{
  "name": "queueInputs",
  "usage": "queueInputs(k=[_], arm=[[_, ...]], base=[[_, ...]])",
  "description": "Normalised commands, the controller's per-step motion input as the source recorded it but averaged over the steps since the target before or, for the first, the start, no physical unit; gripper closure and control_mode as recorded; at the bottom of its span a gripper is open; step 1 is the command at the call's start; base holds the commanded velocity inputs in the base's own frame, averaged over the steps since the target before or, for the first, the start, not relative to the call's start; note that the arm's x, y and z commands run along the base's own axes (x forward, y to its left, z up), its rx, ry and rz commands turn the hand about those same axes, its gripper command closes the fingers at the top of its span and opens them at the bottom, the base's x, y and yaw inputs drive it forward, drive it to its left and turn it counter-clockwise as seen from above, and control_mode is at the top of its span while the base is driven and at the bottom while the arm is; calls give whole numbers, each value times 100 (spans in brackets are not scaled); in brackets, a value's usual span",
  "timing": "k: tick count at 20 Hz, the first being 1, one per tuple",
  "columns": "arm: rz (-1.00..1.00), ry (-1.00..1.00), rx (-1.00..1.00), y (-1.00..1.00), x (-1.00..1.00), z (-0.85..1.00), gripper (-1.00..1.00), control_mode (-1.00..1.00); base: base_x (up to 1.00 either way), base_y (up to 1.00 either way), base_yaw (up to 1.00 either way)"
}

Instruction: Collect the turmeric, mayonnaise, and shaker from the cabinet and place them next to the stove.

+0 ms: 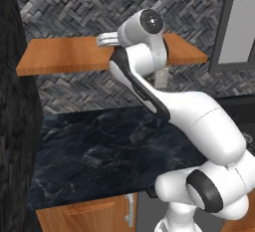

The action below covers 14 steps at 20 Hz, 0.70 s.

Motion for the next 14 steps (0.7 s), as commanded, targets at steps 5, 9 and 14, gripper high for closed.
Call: queueInputs(k=[5,9,14], arm=[[2,-3,0,-47,-100,0,100,-100],[2,-2,0,-46,-100,0,100,-100],[5,0,0,-39,-100,-2,100,-100]], base=[[0,0,0],[0,0,0],[0,0,0]])
